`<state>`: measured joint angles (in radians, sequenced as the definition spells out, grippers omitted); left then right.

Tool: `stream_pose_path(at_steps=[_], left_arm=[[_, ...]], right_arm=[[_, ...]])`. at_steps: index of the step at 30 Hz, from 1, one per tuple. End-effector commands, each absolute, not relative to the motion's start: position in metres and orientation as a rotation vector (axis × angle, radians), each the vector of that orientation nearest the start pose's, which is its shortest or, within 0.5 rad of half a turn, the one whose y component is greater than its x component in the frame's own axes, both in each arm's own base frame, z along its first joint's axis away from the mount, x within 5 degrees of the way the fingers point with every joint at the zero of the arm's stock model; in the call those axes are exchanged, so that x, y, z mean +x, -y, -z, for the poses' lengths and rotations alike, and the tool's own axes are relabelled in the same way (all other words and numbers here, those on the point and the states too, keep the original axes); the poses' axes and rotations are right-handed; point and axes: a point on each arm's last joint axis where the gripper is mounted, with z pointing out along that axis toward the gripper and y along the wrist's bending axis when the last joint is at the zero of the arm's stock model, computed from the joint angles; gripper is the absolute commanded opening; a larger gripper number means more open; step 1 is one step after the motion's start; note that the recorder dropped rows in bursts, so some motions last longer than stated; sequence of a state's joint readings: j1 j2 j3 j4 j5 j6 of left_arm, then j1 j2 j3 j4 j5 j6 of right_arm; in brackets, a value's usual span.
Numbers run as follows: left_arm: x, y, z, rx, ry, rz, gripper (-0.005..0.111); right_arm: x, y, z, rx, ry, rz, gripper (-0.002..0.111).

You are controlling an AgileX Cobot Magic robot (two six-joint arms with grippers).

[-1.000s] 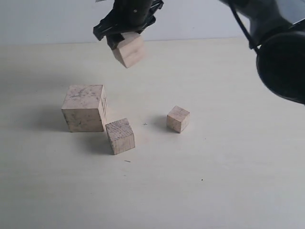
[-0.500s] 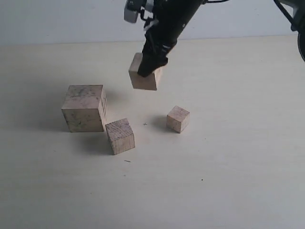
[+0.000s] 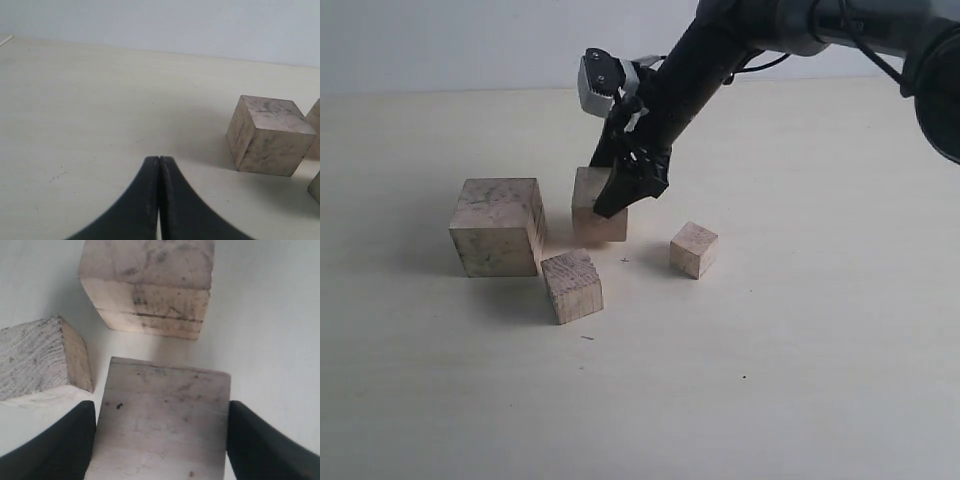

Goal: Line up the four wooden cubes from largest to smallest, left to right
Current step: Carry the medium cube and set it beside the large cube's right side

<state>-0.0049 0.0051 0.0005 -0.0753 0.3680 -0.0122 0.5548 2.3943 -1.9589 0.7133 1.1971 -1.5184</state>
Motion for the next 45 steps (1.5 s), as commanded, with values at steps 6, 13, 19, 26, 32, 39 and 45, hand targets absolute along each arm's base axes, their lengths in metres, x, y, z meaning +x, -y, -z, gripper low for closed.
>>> stream_pose_path(at_steps=[6,13,19,26,32,39,45], left_arm=[[0.053,0.003,-0.181,-0.052,-1.84,0.096,0.0],[0.053,0.003,-0.181,-0.052,-1.84,0.096,0.0],[0.053,0.003,-0.181,-0.052,-1.84,0.096,0.0],[0.053,0.003,-0.181,-0.052,-1.84,0.096,0.0],[0.053,0.003,-0.181,-0.052,-1.84,0.096,0.0],[0.053,0.003,-0.181,-0.052,-1.84,0.096,0.0],[0.053,0.003,-0.181,-0.052,-1.84,0.096,0.0]], right_arm=[[0.372,-0.319,-0.14,-2.169,-1.548,-0.895,0.0],[0.366,-0.331,-0.136,-2.205,-1.566,-0.78,0.0],[0.361,-0.338,-0.135,-2.214,-1.554,-0.766,0.0],[0.362,-0.339,-0.135,-2.18,-1.605,-0.763,0.0],[0.361,-0.338,-0.135,-2.186,-1.605,-0.781,0.0],[0.36,-0.339,-0.136,-2.161,-1.64,-0.8,0.0],[0.36,-0.341,-0.124,-2.148,-1.664,-0.841,0.0]])
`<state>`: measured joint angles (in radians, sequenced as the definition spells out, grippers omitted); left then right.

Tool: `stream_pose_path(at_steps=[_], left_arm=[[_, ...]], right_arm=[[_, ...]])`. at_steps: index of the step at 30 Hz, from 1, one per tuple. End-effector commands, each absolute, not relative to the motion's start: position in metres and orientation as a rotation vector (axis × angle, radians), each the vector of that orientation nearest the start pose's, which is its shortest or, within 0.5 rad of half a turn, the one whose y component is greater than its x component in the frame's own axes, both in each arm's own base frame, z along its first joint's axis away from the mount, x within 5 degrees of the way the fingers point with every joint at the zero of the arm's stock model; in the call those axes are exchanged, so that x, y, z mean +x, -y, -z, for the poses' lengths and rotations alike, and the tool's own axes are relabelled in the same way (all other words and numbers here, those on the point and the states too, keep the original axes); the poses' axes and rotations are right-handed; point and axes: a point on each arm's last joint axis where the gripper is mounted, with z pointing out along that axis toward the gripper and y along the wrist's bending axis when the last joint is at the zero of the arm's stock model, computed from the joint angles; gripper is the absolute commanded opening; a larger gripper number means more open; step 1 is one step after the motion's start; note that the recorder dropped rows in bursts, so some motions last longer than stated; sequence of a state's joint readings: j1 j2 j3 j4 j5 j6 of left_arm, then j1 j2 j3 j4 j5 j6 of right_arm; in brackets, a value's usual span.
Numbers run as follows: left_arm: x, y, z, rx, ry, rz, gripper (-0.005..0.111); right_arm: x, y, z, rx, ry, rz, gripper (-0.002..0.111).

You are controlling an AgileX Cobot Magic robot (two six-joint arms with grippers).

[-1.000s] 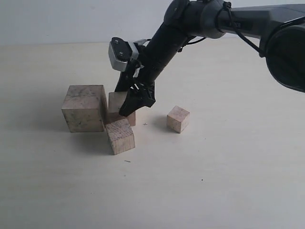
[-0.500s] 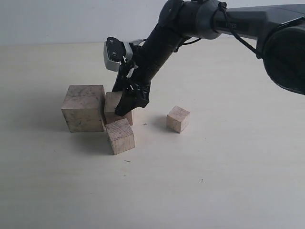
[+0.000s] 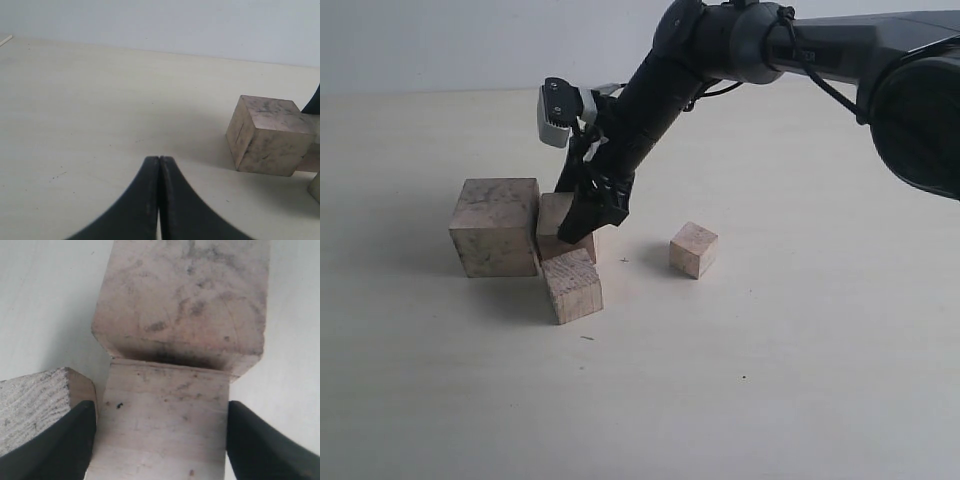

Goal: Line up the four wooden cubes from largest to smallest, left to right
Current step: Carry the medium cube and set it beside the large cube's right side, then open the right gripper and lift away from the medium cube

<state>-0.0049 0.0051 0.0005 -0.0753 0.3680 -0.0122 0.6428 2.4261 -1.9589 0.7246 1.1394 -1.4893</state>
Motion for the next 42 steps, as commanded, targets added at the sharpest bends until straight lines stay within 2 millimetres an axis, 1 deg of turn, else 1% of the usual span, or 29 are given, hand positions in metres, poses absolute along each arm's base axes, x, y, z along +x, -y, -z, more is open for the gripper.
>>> stream_pose_path(at_steps=[1,3,7,9,11,14,23,25,27,31,36,38,40,42], left_arm=[[0.053,0.003,-0.181,-0.052,-1.84,0.096,0.0],[0.053,0.003,-0.181,-0.052,-1.84,0.096,0.0],[0.053,0.003,-0.181,-0.052,-1.84,0.096,0.0],[0.053,0.003,-0.181,-0.052,-1.84,0.096,0.0],[0.053,0.003,-0.181,-0.052,-1.84,0.096,0.0],[0.053,0.003,-0.181,-0.052,-1.84,0.096,0.0],[0.053,0.003,-0.181,-0.052,-1.84,0.096,0.0],[0.053,0.003,-0.181,-0.052,-1.84,0.096,0.0],[0.053,0.003,-0.181,-0.052,-1.84,0.096,0.0],[0.053,0.003,-0.181,-0.052,-1.84,0.096,0.0],[0.053,0.003,-0.181,-0.052,-1.84,0.096,0.0],[0.053,0.003,-0.181,-0.052,-1.84,0.096,0.0],[0.053,0.003,-0.181,-0.052,-1.84,0.096,0.0],[0.053,0.003,-0.181,-0.052,-1.84,0.096,0.0]], right_arm=[[0.36,-0.341,-0.123,-2.149,-1.666,-0.842,0.0],[0.36,-0.341,-0.12,-2.149,-1.671,-0.848,0.0],[0.36,-0.341,-0.121,-2.141,-1.669,-0.861,0.0],[0.36,-0.341,-0.121,-2.141,-1.669,-0.861,0.003],[0.36,-0.341,-0.121,-2.141,-1.669,-0.861,0.009],[0.36,-0.341,-0.121,-2.141,-1.669,-0.861,0.022],[0.36,-0.342,-0.121,-2.137,-1.671,-0.863,0.079],[0.36,-0.342,-0.124,-2.108,-1.694,-0.868,0.086],[0.36,-0.343,-0.125,-2.091,-1.708,-0.875,0.088],[0.36,-0.343,-0.136,-2.071,-1.708,-0.872,0.088],[0.359,-0.342,-0.162,-2.021,-1.722,-0.856,0.088],[0.358,-0.34,-0.177,-1.99,-1.752,-0.851,0.088],[0.356,-0.337,-0.193,-1.909,-1.865,-0.849,0.087],[0.355,-0.331,-0.212,-1.776,-2.043,-0.821,0.082]])
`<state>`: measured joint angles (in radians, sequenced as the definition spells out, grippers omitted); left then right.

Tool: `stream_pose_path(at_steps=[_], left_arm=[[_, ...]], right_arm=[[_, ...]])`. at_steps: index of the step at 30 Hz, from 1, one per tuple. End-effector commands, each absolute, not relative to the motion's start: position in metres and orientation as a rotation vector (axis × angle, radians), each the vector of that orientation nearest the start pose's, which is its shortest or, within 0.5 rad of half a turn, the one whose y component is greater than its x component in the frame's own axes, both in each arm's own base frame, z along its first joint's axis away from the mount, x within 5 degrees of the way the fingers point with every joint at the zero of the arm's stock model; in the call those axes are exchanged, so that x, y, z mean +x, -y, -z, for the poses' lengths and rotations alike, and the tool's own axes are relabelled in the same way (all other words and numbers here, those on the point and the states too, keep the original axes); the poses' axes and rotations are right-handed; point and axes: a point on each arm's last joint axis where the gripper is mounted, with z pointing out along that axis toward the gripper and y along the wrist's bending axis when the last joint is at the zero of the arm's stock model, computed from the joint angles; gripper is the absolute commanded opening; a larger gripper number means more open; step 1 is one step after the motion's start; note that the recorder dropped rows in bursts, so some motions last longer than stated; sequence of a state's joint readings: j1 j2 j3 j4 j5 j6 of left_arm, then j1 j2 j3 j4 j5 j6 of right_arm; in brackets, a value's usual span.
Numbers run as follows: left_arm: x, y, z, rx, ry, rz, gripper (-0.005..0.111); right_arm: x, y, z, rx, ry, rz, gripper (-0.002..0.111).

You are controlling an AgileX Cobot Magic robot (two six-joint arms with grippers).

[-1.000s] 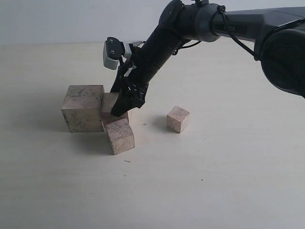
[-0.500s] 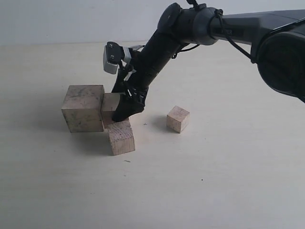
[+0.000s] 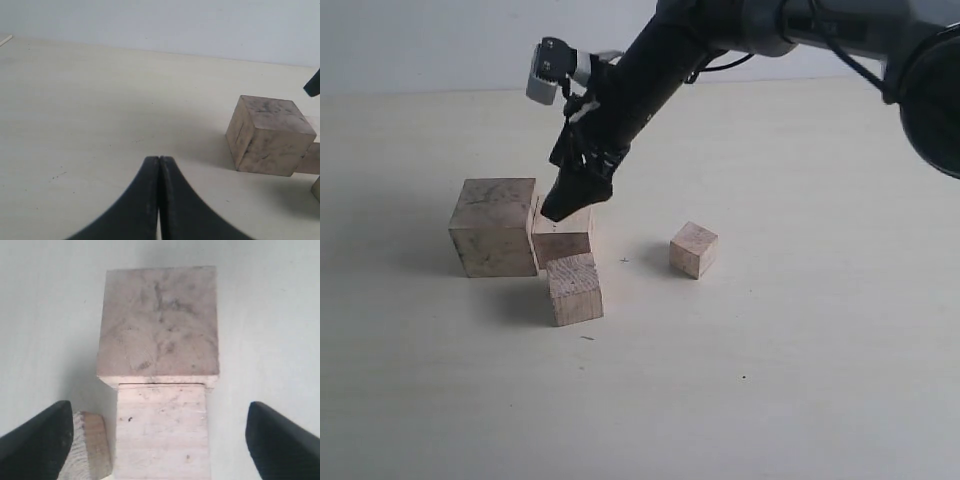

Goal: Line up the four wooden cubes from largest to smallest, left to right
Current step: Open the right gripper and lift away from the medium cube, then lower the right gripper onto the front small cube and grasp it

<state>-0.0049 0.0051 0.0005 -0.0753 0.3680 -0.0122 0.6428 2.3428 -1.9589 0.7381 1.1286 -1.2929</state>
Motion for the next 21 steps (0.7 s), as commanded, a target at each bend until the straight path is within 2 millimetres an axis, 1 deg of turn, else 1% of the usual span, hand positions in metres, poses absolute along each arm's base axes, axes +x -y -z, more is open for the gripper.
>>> stream_pose_path(at_steps=[1,3,4,5,6,8,9,10,11,12,13,14,15,16,17,18,19,20,21], left_arm=[[0.053,0.003,-0.181,-0.052,-1.84,0.096,0.0],[0.053,0.003,-0.181,-0.052,-1.84,0.096,0.0],[0.053,0.003,-0.181,-0.052,-1.84,0.096,0.0],[0.053,0.003,-0.181,-0.052,-1.84,0.096,0.0],[0.053,0.003,-0.181,-0.052,-1.84,0.096,0.0],[0.053,0.003,-0.181,-0.052,-1.84,0.096,0.0],[0.053,0.003,-0.181,-0.052,-1.84,0.096,0.0],[0.053,0.003,-0.181,-0.052,-1.84,0.096,0.0],[0.053,0.003,-0.181,-0.052,-1.84,0.096,0.0],[0.053,0.003,-0.181,-0.052,-1.84,0.096,0.0],[0.053,0.003,-0.181,-0.052,-1.84,0.096,0.0],[0.053,0.003,-0.181,-0.052,-1.84,0.096,0.0],[0.053,0.003,-0.181,-0.052,-1.84,0.096,0.0],[0.053,0.003,-0.181,-0.052,-1.84,0.096,0.0],[0.053,0.003,-0.181,-0.052,-1.84,0.096,0.0],[0.053,0.003,-0.181,-0.052,-1.84,0.096,0.0],[0.053,0.003,-0.181,-0.052,-1.84,0.096,0.0],[0.053,0.003,-0.181,-0.052,-1.84,0.096,0.0],[0.053,0.003,-0.181,-0.052,-1.84,0.096,0.0]], right_arm=[[0.354,-0.327,-0.222,-1.706,-2.146,-0.787,0.076],[0.35,-0.315,-0.238,-1.556,-2.362,-0.7,0.058],[0.349,-0.31,-0.244,-1.501,-2.431,-0.658,0.05],[0.348,-0.307,-0.251,-1.451,-2.472,-0.627,0.039],[0.347,-0.304,-0.257,-1.43,-2.475,-0.604,0.027],[0.345,-0.302,-0.268,-1.416,-2.457,-0.606,0.007],[0.343,-0.302,-0.273,-1.41,-2.447,-0.617,0.0],[0.342,-0.302,-0.279,-1.368,-2.444,-0.649,0.0],[0.341,-0.302,-0.281,-1.318,-2.475,-0.661,0.0],[0.34,-0.298,-0.285,-1.219,-2.551,-0.631,0.0],[0.341,-0.295,-0.287,-1.168,-2.58,-0.596,0.0],[0.339,-0.289,-0.291,-1.139,-2.598,-0.544,0.0],[0.334,-0.285,-0.294,-1.133,-2.606,-0.535,0.0],[0.326,-0.278,-0.296,-1.109,-2.598,-0.538,0.0],[0.313,-0.271,-0.301,-1.044,-2.587,-0.57,0.0],[0.306,-0.268,-0.299,-1.011,-2.589,-0.584,0.0],[0.289,-0.266,-0.293,-0.958,-2.596,-0.616,0.0],[0.28,-0.267,-0.286,-0.944,-2.6,-0.622,0.0],[0.26,-0.277,-0.273,-0.947,-2.599,-0.635,0.0]])
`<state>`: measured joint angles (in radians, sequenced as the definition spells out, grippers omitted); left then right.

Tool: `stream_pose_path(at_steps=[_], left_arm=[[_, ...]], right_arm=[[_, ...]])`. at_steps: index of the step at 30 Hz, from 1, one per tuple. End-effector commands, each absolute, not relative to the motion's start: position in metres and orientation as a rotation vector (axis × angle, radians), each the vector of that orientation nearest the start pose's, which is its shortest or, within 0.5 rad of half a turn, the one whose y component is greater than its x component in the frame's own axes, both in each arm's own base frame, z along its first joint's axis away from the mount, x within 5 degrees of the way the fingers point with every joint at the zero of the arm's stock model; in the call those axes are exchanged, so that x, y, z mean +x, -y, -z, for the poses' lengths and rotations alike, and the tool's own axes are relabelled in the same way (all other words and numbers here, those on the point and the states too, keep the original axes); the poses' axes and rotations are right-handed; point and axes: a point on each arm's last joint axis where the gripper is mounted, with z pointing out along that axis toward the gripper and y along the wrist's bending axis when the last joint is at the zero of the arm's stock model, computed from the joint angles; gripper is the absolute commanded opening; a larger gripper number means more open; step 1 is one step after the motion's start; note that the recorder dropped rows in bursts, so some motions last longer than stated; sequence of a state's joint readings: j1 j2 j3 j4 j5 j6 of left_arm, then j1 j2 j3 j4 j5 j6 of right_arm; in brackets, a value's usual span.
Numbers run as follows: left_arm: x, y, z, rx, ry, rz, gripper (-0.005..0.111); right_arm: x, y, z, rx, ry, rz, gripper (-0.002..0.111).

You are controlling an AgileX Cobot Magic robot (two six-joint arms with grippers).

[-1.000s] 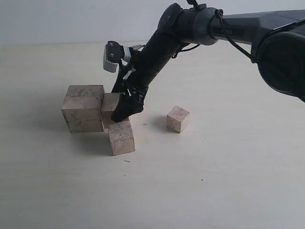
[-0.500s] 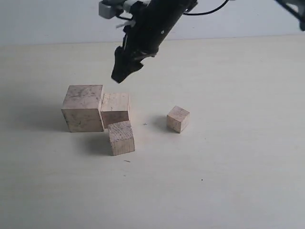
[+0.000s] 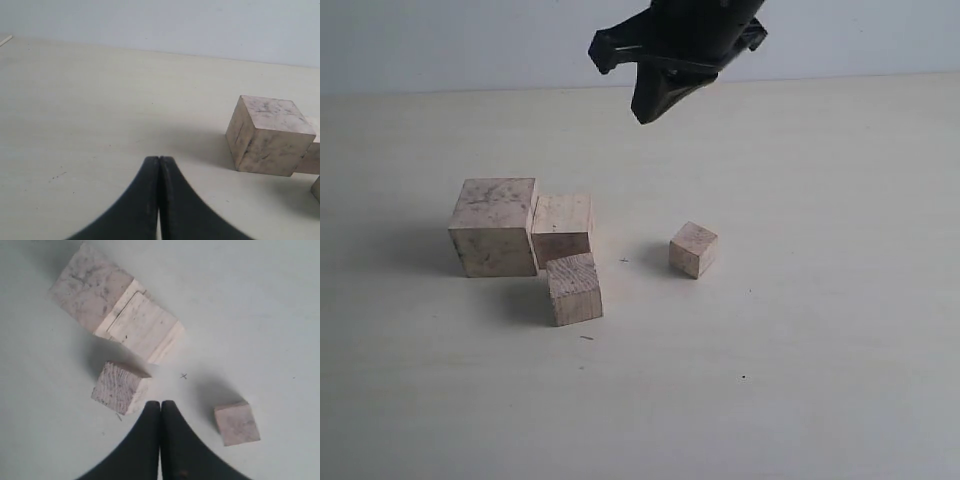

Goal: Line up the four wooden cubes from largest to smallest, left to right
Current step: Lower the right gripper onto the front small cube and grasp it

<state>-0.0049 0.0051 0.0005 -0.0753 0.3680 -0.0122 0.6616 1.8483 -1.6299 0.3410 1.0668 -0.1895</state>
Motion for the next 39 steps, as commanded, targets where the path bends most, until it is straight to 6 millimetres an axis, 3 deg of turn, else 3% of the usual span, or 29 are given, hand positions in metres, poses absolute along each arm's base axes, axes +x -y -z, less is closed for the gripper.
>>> stream_pose_path(at_steps=[1,2,4,9,13,18,20,29,39], left_arm=[[0.053,0.003,-0.181,-0.052,-1.84,0.096,0.0],[0.053,0.003,-0.181,-0.052,-1.84,0.096,0.0],[0.053,0.003,-0.181,-0.052,-1.84,0.096,0.0],[0.053,0.003,-0.181,-0.052,-1.84,0.096,0.0],[0.053,0.003,-0.181,-0.052,-1.84,0.096,0.0],[0.053,0.003,-0.181,-0.052,-1.84,0.096,0.0],[0.053,0.003,-0.181,-0.052,-1.84,0.096,0.0],[0.053,0.003,-0.181,-0.052,-1.84,0.096,0.0],[0.053,0.003,-0.181,-0.052,-1.84,0.096,0.0]], right_arm=[[0.25,-0.284,-0.264,-0.954,-2.594,-0.638,0.0],[0.234,-0.301,-0.252,-0.978,-2.579,-0.641,0.0],[0.222,-0.325,-0.234,-0.948,-2.568,-0.587,0.0],[0.227,-0.335,-0.196,-0.753,-2.745,-0.369,0.005],[0.227,-0.336,-0.178,-0.767,-2.849,-0.274,0.027],[0.222,-0.342,-0.182,-0.748,-2.843,-0.355,0.067],[0.221,-0.344,-0.183,-0.749,-2.835,-0.379,0.075],[0.225,-0.348,-0.181,-0.716,-2.795,-0.425,0.076],[0.23,-0.353,-0.165,-0.687,-2.784,-0.413,0.076]])
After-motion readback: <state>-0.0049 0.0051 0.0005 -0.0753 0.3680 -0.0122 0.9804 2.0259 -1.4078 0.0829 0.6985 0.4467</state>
